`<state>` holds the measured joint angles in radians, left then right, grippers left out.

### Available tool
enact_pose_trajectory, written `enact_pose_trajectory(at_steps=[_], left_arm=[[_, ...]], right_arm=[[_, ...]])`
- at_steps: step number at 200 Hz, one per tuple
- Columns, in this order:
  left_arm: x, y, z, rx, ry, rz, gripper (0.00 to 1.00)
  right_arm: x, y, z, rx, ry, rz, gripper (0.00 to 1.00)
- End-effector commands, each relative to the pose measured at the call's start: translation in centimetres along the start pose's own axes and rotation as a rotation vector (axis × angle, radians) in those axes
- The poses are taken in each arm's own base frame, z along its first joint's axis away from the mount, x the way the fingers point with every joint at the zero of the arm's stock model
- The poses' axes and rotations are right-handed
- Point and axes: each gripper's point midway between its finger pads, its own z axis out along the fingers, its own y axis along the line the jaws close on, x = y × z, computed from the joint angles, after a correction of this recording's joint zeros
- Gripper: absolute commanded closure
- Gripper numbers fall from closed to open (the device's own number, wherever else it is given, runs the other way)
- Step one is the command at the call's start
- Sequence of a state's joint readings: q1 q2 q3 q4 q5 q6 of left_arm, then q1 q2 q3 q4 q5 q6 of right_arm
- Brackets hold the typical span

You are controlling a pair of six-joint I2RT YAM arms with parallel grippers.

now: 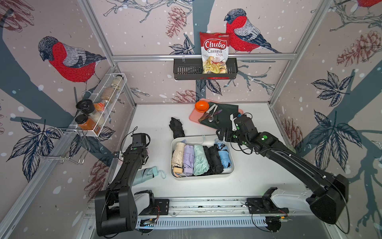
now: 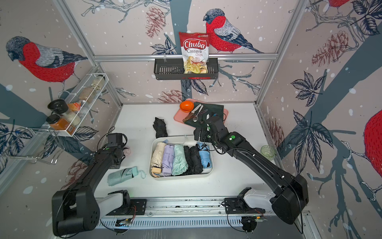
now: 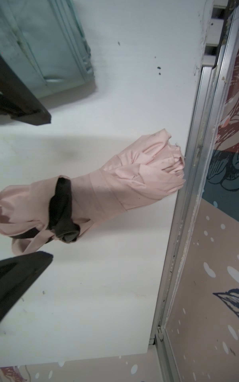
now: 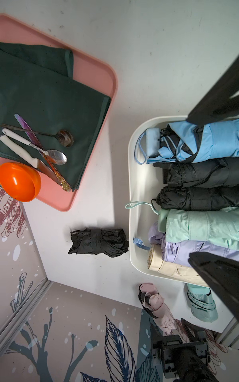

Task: Put the umbrella into the storage box
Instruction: Pick up the umbrella from the center of the board.

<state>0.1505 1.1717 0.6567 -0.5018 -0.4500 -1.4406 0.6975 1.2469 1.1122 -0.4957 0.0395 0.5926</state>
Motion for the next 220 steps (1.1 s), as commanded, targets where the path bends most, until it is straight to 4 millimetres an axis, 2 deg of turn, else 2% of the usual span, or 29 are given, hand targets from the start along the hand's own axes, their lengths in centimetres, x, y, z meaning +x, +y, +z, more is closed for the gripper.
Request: enact_pose_trajectory(at_steps=[1, 27, 31, 46, 101, 124, 157, 180, 220], left_arm=[[-0.8, 0.1, 0.8, -0.005, -0.036, -0.065, 0.01], [-1.7, -0.1, 1.5, -0.008, -0.057, -0.102, 0.02], [-1.8, -0.2, 1.6, -0.003, -0.059, -0.106, 0.02], [-2.0, -0.7, 1.9, 0.010, -0.062, -0.119, 0.02], [-1.3, -1.7, 3.6, 0.001, -0.027, -0.147, 0.03], [-0.4, -1.3, 4.2, -0.021, 0.003, -0.188, 0.18], [1.1, 0.2, 5.1, -0.077, 0.055, -0.234, 0.28], [1.3, 0.6, 5.4, -0.089, 0.053, -0.245, 0.36], [1.1, 0.5, 5.2, -0.088, 0.048, -0.229, 0.66]], right_arm=[[-0.5, 0.8, 0.1, -0.045, -0.016, -0.024, 0.00], [-0.6, 1.1, 0.2, -0.065, -0.018, -0.028, 0.00], [-0.2, 0.9, 0.9, -0.054, 0.002, -0.029, 0.00], [-0.2, 1.0, 1.2, -0.058, 0.006, -0.030, 0.00], [0.1, 1.3, 2.1, -0.073, 0.023, -0.036, 0.00], [0.2, 1.1, 2.4, -0.070, 0.031, -0.033, 0.00], [0.1, 0.6, 2.7, -0.072, 0.041, -0.021, 0.00], [0.0, 0.4, 2.8, -0.077, 0.044, -0.015, 0.00], [0.0, 0.0, 2.8, -0.073, 0.040, -0.004, 0.00]])
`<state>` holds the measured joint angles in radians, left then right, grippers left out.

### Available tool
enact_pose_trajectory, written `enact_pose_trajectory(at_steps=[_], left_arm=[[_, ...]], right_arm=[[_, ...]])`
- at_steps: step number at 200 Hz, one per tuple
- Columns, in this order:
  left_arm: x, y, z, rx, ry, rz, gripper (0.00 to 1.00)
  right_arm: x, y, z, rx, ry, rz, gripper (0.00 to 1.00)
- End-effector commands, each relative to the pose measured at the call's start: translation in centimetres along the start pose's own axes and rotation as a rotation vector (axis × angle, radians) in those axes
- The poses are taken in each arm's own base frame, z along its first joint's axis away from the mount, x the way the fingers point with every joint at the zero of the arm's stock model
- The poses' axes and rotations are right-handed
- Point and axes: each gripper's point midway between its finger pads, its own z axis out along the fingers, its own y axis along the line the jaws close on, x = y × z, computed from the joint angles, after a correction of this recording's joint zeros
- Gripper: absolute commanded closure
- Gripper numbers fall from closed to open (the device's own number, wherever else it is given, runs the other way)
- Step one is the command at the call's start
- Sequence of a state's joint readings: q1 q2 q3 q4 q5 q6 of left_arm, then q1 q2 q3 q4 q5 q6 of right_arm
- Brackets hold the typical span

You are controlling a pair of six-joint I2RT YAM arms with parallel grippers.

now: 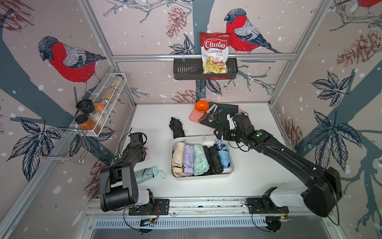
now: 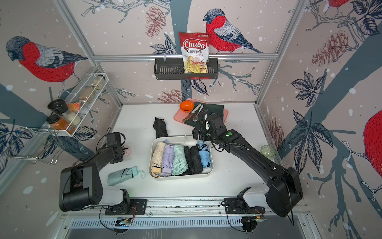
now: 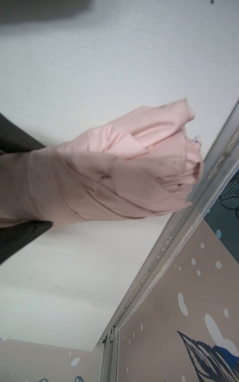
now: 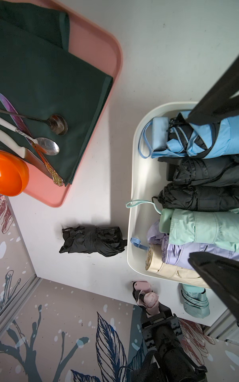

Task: Put the umbrella into the storage box
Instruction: Pick up the umbrella from the center of the board.

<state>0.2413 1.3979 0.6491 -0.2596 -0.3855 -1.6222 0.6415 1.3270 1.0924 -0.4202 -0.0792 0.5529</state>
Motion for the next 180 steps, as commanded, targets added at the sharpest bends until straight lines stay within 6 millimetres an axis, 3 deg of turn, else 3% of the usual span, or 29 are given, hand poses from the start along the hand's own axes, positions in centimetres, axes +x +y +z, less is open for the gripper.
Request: enact_pose_trajectory(at_steps=[1, 55, 73, 89, 111, 150, 180], left_arm=[[0.2, 1.7, 0.0, -0.066, 0.015, 0.030, 0.67], [0.9, 0.1, -0.9, -0.017, 0.075, 0.123, 0.93], [2.0, -0.9, -1.4, 0.032, 0.135, 0.167, 1.00], [3.6, -2.4, -2.5, 0.099, 0.201, 0.237, 1.00], [6.1, -5.3, -5.5, 0.225, 0.246, 0.376, 1.00], [10.2, -9.5, -12.6, 0.489, 0.335, 0.609, 1.00], [14.3, -11.0, -18.5, 0.717, 0.478, 0.800, 1.00]], right_arm=[[-0.5, 0.4, 0.0, -0.022, -0.021, -0.004, 0.00], [-0.9, 0.3, 0.0, -0.020, -0.037, -0.003, 0.00], [-1.2, 0.0, -0.1, -0.004, -0.050, -0.006, 0.00], [-1.6, -0.5, -0.2, 0.022, -0.068, -0.003, 0.00], [-2.5, -1.2, -0.6, 0.056, -0.096, 0.008, 0.00], [-4.1, -2.4, -2.2, 0.120, -0.167, 0.024, 0.00], [-4.7, -3.5, -3.3, 0.147, -0.201, 0.038, 0.00]])
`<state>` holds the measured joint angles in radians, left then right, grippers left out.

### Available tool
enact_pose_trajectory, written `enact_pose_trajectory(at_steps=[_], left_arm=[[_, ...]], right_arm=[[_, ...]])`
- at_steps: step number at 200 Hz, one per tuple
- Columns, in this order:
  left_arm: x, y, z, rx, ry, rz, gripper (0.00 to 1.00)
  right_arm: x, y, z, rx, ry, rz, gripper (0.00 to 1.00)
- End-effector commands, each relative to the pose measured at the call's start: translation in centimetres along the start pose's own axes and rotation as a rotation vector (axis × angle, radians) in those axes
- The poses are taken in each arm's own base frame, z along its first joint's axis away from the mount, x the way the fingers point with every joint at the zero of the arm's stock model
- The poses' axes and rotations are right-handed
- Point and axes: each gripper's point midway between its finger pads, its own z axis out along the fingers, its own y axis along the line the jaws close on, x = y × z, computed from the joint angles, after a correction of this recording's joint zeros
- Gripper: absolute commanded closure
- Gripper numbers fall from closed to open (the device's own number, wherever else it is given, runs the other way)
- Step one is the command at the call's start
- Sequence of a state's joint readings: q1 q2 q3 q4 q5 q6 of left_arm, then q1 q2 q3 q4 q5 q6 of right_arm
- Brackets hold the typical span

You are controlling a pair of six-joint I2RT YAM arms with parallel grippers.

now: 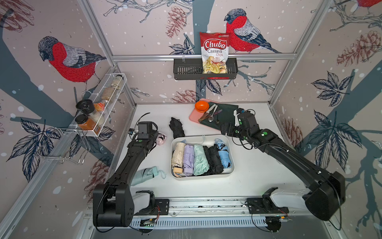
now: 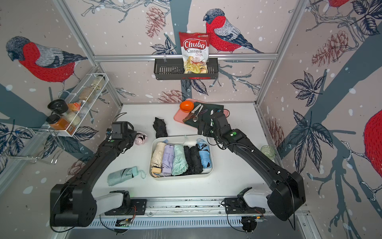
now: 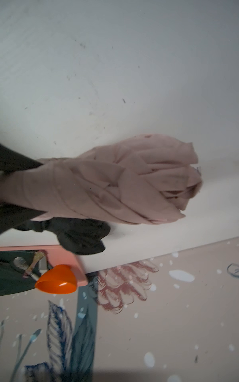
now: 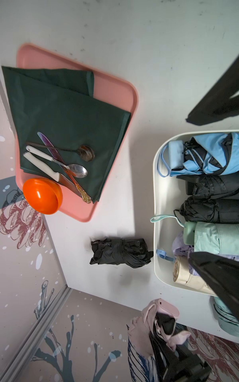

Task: Put the umbrella into the storage box
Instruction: Pick up the umbrella from the center of the board, then place the umbrella in the storage box.

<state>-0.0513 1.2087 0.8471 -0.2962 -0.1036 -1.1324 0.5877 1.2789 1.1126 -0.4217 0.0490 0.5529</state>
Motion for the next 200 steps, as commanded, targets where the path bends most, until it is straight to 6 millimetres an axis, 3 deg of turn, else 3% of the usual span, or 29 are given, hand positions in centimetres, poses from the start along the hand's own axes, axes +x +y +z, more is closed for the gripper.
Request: enact_pose_trajectory(at_steps=[1, 37, 85, 127, 200], left_arm=[[2.1, -5.7, -1.9, 0.230, 0.086, 0.210, 1.00], [8.8, -11.6, -5.7, 0.531, 0.269, 0.398, 1.00], [18.2, -15.1, -10.2, 0.726, 0.467, 0.609, 1.00], [24.7, -13.6, -10.6, 0.660, 0.586, 0.664, 1.00], [31.1, -10.6, -10.9, 0.538, 0.630, 0.658, 1.00]], right_arm=[[-1.3, -0.9, -0.7, 0.039, -0.055, 0.004, 0.00], [-2.1, -1.3, -2.0, 0.028, -0.102, 0.018, 0.00], [-1.8, -1.3, -2.7, 0.011, -0.109, 0.023, 0.00], [-1.2, -1.1, -3.4, -0.019, -0.106, 0.030, 0.00], [-1.7, -1.0, -2.6, 0.011, -0.082, -0.021, 0.00]])
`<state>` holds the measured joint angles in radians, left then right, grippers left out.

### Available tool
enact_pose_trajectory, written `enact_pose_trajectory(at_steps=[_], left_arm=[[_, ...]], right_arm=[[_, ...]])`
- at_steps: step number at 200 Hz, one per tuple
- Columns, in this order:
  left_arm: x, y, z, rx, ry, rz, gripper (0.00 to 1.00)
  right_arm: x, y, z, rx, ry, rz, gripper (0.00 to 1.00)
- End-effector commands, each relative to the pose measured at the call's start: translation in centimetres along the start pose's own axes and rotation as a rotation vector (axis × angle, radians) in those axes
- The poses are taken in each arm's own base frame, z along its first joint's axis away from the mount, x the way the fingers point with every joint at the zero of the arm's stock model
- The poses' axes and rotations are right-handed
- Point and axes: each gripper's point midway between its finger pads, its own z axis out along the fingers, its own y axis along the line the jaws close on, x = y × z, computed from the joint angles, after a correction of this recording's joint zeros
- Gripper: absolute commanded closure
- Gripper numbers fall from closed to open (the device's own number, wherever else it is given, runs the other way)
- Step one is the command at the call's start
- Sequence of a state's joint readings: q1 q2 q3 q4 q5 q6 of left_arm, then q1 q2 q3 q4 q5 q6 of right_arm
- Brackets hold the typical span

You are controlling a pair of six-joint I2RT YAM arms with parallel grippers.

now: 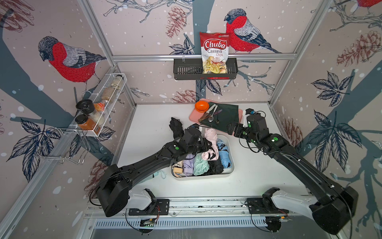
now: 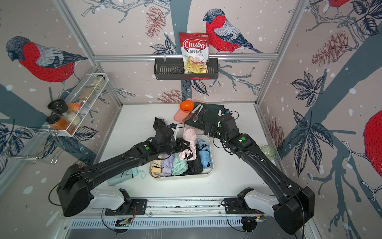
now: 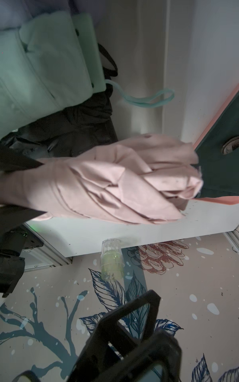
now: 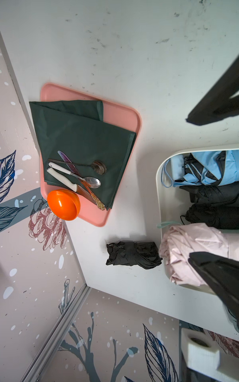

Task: Put the umbrella into the storage box
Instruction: Place the umbrella in the storage box.

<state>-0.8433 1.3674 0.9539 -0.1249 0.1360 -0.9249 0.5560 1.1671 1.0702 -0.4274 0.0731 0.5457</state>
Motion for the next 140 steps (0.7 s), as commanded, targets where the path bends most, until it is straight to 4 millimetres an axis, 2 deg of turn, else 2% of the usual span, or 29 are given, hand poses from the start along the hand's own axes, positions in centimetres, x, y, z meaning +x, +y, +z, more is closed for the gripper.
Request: enact_pose_trajectory(at_steps=[1, 61, 97, 134, 140], left_arm=[[-0.2, -0.7, 0.6, -0.005, -0.058, -0.034, 1.00], [2.8, 0.6, 2.2, -0.070, -0.033, -0.096, 0.95], [3.4, 1.9, 2.6, -0.128, -0.035, -0.108, 0.91], [3.9, 2.4, 3.8, -0.156, -0.008, -0.087, 0.83], [4.0, 2.5, 4.0, -0.166, -0.001, -0.086, 0.83]], right_arm=[[-0.6, 0.3, 0.3, 0.000, -0.002, -0.038, 0.00], [-0.5, 1.2, 1.2, -0.024, 0.035, -0.073, 0.00], [-0.6, 2.4, 1.1, -0.073, 0.043, -0.094, 0.00], [-0.5, 2.5, 1.2, -0.081, 0.042, -0.097, 0.00], [0.0, 2.3, 2.0, -0.071, 0.063, -0.098, 0.00]])
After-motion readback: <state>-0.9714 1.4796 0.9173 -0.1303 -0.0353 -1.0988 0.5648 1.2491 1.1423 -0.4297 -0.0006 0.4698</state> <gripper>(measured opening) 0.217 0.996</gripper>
